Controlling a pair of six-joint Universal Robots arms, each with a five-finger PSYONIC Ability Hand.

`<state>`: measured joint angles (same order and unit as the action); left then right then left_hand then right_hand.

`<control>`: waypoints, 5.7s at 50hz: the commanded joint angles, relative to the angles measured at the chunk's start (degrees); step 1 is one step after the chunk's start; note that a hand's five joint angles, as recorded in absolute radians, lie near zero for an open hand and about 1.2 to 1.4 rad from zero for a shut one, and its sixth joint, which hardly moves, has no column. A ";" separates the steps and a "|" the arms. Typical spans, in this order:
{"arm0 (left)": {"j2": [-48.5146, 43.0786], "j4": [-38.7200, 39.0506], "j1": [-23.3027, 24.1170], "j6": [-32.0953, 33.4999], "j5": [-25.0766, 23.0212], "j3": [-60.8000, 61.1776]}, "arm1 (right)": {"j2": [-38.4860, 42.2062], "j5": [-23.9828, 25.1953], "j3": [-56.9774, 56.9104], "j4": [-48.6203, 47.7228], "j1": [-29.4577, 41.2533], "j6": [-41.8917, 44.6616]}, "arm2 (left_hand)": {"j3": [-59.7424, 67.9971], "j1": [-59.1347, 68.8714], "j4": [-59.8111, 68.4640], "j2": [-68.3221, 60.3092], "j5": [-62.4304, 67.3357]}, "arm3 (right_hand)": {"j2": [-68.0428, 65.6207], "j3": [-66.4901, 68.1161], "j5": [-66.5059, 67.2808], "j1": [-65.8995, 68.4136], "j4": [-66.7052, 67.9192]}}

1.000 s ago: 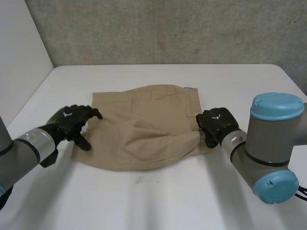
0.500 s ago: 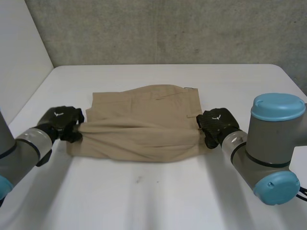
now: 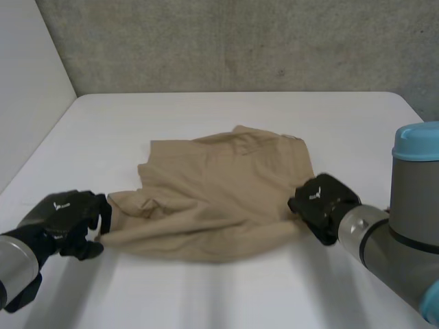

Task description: Fold the shorts.

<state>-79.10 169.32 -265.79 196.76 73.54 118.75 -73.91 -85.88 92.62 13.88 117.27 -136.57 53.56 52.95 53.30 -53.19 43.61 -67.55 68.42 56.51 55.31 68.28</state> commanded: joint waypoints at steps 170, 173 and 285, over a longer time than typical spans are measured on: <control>-11.61 13.94 9.15 8.55 5.12 -2.39 | 4.12 -2.62 6.17 -15.99 -0.20 -11.44 | -20.81 -20.20 -20.55 20.45 -20.86 | -12.45 11.58 13.49 24.69 11.72; -9.15 12.80 9.06 8.28 5.04 -0.11 | 5.18 -3.59 5.91 -16.16 -0.11 -11.96 | -14.43 -13.82 -14.17 14.07 -14.48 | -12.45 11.58 13.49 24.69 11.72; -19.57 6.82 13.27 -2.88 6.18 -44.04 | 4.54 -4.38 -35.84 6.78 -1.87 -5.55 | 26.44 27.05 26.70 -26.81 26.39 | -12.45 11.58 13.49 24.69 11.72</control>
<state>-85.86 175.76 -255.96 193.97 79.59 75.72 -79.11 -90.22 56.63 21.34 115.46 -142.43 68.23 63.19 68.45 -68.55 55.43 -67.55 68.47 57.04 55.31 68.30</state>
